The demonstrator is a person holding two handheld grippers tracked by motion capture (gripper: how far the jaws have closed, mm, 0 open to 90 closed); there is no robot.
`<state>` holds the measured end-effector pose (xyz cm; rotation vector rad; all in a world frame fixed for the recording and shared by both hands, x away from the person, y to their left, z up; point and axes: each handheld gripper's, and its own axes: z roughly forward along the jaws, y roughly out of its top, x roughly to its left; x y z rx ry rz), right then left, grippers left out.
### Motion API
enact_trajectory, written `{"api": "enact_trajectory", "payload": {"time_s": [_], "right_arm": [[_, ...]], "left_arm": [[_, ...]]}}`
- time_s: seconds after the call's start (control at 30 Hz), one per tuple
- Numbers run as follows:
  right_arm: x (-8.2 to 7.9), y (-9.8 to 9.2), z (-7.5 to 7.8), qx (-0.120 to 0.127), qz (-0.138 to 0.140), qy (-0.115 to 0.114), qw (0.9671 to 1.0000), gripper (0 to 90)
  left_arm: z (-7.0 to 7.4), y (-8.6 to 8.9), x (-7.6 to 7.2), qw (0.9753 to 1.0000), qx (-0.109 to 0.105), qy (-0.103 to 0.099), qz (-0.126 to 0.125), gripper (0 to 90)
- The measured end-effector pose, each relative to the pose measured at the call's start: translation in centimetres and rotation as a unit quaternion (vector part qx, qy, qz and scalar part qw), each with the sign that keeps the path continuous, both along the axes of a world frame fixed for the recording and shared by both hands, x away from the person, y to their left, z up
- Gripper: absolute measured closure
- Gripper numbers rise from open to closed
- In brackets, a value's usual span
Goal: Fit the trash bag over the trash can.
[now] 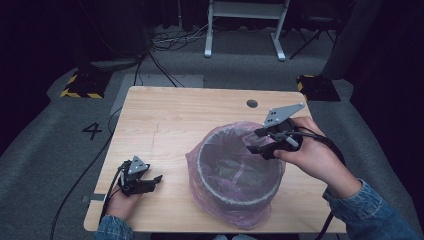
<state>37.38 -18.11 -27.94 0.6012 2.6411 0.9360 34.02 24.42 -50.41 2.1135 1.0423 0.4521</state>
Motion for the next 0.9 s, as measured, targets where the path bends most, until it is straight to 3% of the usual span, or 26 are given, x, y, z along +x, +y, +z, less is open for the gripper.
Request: {"api": "enact_trajectory", "payload": {"time_s": [0.17,0.23,0.3,0.43,0.53,0.67,0.77,0.9], "right_arm": [[0.3,-0.9,-1.0,-0.030,-0.003,0.008,0.9995,40.1],[0.2,-0.7,-1.6,-0.031,0.010,0.004,0.9995,43.2],[0.0,-0.3,-2.0,-0.052,0.017,0.004,0.9985,47.2],[0.1,1.0,-3.3,-0.116,0.026,-0.004,0.9929,57.1],[0.1,1.9,-3.9,-0.166,0.030,0.001,0.9856,70.4],[0.2,3.1,-4.4,-0.186,0.033,0.021,0.9817,74.3],[0.4,3.8,-4.6,-0.208,0.029,0.015,0.9775,75.2],[0.3,4.6,-5.2,-0.225,0.044,0.028,0.9730,74.4]], "left_arm": [[0.0,0.0,0.0,1.0000,0.000,0.000,0.000,33.8],[0.0,0.0,0.0,1.0000,0.000,0.000,0.001,33.8],[0.0,0.0,0.0,1.0000,0.001,0.000,0.001,33.8],[0.0,0.0,0.0,1.0000,0.001,0.001,0.000,33.7],[0.0,0.0,0.0,1.0000,0.000,0.000,0.001,33.7],[0.0,0.0,0.0,1.0000,0.000,0.000,0.001,33.7],[0.0,0.0,0.0,1.0000,0.001,0.001,0.000,33.7],[0.0,0.0,0.0,1.0000,0.001,0.001,0.000,33.7]]}}
